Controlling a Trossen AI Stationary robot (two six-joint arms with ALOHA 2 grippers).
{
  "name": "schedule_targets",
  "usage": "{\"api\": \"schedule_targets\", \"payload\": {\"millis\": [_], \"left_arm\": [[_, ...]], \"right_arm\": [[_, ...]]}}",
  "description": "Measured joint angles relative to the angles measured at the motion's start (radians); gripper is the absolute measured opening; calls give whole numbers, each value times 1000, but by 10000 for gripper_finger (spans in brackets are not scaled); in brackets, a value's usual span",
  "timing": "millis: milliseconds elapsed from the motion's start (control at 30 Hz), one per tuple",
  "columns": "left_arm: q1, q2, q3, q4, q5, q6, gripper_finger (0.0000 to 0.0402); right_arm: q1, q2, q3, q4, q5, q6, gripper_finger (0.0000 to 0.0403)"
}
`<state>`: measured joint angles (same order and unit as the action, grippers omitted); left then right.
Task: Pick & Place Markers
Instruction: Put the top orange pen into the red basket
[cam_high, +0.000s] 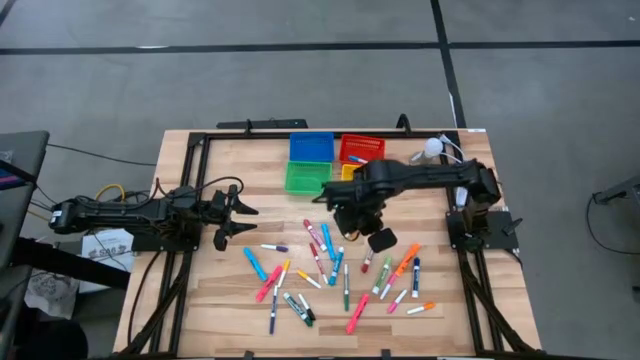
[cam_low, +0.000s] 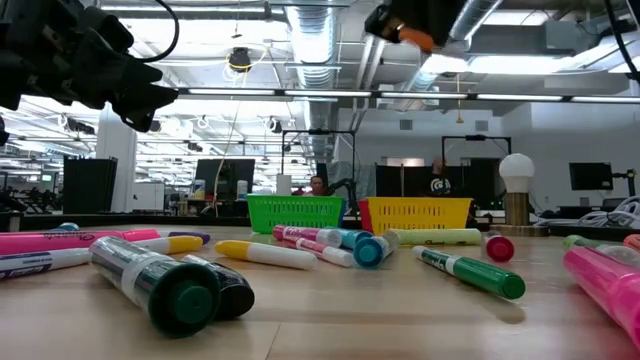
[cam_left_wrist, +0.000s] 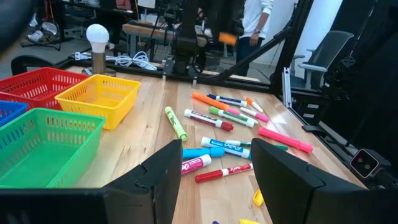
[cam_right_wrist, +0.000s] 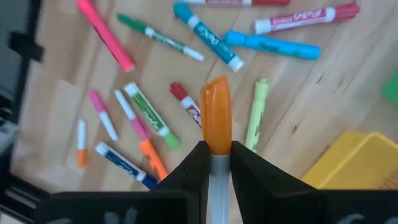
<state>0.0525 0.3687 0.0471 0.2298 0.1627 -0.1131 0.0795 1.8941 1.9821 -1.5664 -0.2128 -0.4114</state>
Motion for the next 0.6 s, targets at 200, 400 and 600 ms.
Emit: {"api": "schedule_targets", "payload": {"millis": [200,400,600], "left_arm": [[0,0,0,3,0,1,191],[0,0,0,7,0,1,191],[0,0,0,11,0,3,191]], "right_arm": [[-7,-17,9,-2,-2,11,49],[-70,-17,8,52,-174,-23,49],[-204,-17,8,76,-542,-56,49]]}}
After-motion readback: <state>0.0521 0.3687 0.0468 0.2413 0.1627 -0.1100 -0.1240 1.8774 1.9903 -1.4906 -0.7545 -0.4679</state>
